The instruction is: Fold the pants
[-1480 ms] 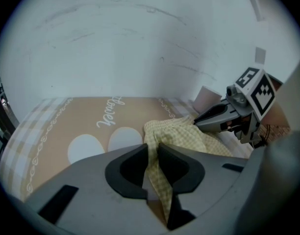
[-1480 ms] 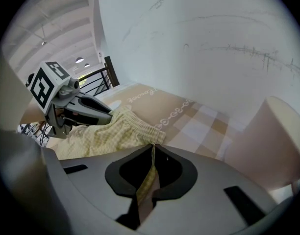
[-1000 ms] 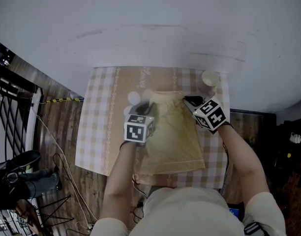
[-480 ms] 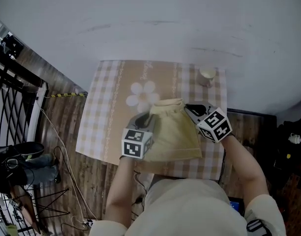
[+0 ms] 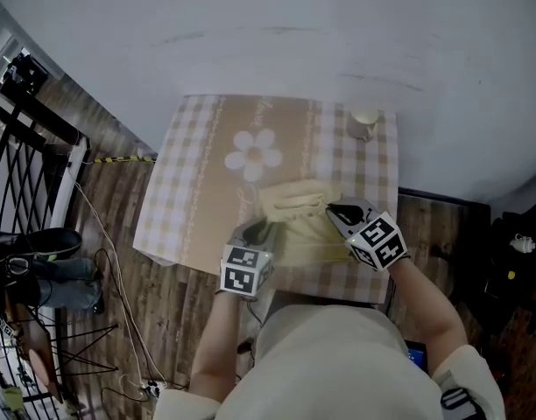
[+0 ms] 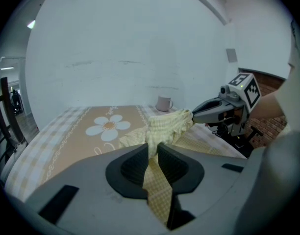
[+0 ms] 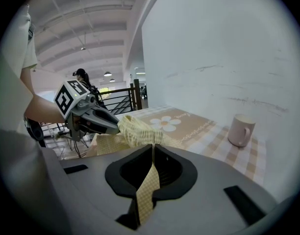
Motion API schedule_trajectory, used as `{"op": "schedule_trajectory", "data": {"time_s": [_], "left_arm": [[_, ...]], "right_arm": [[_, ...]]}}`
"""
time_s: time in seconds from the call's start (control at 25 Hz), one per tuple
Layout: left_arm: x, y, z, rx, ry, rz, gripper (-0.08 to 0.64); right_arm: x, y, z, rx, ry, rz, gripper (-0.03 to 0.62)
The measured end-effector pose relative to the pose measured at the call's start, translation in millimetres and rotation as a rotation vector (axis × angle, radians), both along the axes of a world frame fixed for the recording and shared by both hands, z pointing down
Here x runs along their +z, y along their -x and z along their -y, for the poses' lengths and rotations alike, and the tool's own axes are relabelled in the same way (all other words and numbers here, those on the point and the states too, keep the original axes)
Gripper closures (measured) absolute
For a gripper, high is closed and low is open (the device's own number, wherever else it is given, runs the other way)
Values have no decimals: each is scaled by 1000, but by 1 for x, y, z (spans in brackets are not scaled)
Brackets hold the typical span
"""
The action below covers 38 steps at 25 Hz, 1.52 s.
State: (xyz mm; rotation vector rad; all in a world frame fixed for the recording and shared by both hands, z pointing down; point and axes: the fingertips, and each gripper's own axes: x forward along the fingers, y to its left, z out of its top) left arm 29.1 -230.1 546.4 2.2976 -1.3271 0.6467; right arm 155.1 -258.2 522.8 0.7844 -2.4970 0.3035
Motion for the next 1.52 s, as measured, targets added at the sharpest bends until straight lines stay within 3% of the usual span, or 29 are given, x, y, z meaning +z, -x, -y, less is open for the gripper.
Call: {"op": "schedule_trajectory", "data": {"time_s": [0.36, 0.56, 1.0, 1.2, 1.32, 1.52], "left_arm": [[29, -12, -52, -2, 69, 57, 500], [42, -13, -68, -13, 107, 22, 492], [35, -9, -95, -58, 90, -56, 468], [24, -12, -102, -22, 52, -64, 456], [17, -11, -103, 0, 41, -90, 390], [14, -7, -110, 4, 26, -82, 390]], "right_arm": [[36, -14, -51, 18, 57, -18, 578], [53, -16, -66, 43, 108, -5, 578], [61, -20, -95, 28, 162, 15, 528], [70, -24, -102, 40, 180, 1, 526], [72, -25, -105, 50, 180, -9, 526], [67, -26, -110, 84, 167, -22, 526]]}}
